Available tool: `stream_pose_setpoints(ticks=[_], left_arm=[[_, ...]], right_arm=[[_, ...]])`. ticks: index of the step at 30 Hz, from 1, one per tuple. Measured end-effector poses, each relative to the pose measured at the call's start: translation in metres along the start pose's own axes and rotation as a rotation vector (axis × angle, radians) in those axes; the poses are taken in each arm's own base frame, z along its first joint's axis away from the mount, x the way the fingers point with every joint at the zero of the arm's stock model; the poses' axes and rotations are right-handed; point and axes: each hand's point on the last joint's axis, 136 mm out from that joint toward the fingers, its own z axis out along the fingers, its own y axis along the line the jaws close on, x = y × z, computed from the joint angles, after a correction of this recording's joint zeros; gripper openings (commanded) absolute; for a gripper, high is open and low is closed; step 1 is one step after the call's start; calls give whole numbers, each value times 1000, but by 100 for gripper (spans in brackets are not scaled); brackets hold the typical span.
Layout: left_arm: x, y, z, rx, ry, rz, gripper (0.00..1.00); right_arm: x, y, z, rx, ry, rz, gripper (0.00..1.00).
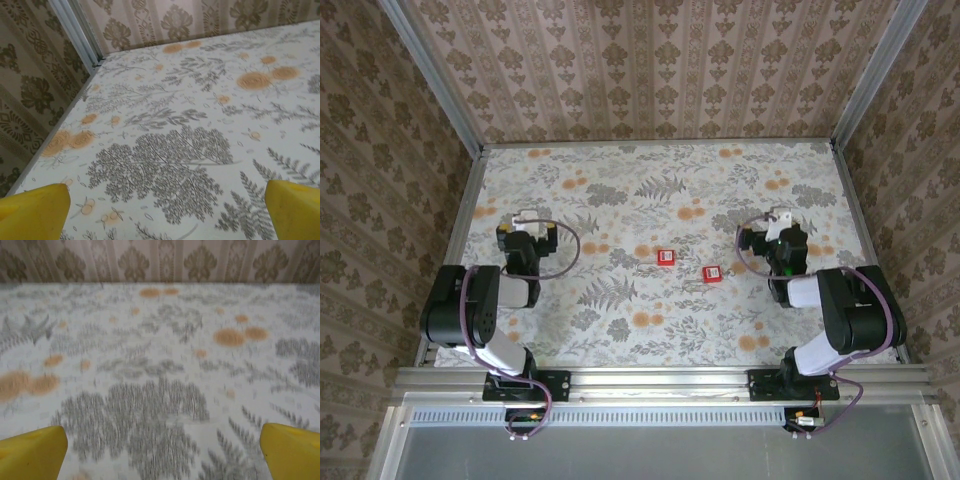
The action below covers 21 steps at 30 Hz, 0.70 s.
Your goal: Unlock with the key
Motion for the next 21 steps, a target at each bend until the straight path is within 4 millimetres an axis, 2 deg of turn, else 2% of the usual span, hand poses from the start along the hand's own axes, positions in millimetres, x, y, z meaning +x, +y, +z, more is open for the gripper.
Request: stream_pose_setpoints(ticks=[2,9,21], left_arm=[[0,3,1,-9,4,-9,100],[11,2,0,-7,46,-16,100],[11,3,0,-8,48,-18,100]], right_arm=[[-10,-2,4,5,-16,8,100],[4,-3,4,9,43,23,100],[8,-4,4,18,60,21,100]])
